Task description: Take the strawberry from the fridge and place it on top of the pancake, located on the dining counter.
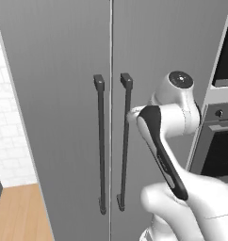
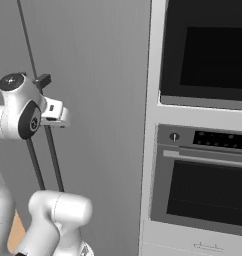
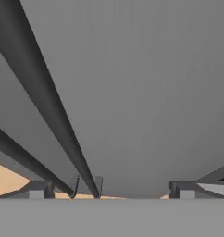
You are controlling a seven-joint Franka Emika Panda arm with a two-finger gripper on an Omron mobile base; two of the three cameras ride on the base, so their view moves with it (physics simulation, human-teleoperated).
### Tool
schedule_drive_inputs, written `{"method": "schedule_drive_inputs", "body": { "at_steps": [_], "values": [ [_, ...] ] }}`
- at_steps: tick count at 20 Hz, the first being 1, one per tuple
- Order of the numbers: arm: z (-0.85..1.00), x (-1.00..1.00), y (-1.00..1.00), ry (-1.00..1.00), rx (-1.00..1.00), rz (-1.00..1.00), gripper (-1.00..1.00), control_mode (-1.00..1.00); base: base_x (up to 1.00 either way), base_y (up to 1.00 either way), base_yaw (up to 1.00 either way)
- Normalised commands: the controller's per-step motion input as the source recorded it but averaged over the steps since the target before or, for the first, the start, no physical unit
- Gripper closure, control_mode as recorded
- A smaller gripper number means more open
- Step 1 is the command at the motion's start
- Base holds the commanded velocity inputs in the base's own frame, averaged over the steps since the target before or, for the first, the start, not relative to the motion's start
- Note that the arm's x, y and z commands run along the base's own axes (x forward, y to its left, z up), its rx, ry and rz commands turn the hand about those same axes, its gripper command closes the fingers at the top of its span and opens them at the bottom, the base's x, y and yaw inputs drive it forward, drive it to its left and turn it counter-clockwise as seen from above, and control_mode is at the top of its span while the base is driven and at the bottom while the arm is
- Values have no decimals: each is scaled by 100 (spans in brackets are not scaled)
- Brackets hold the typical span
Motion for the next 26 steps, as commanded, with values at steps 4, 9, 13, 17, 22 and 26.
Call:
{"method": "schedule_drive_inputs", "body": {
  "at_steps": [4,9,13,17,22,26],
  "values": [
    [0,5,45,0,0,0,-100,-100,0,0,0],
    [-3,15,18,0,0,0,-100,-100,0,0,0],
    [-23,-21,-2,0,0,0,-100,-100,0,0,0],
    [-27,-33,-5,0,0,0,-100,-100,0,0,0],
    [-33,-13,-7,0,0,0,-100,-100,0,0,0],
    [-29,-22,-2,0,0,0,-100,-100,0,0,0]
  ]
}}
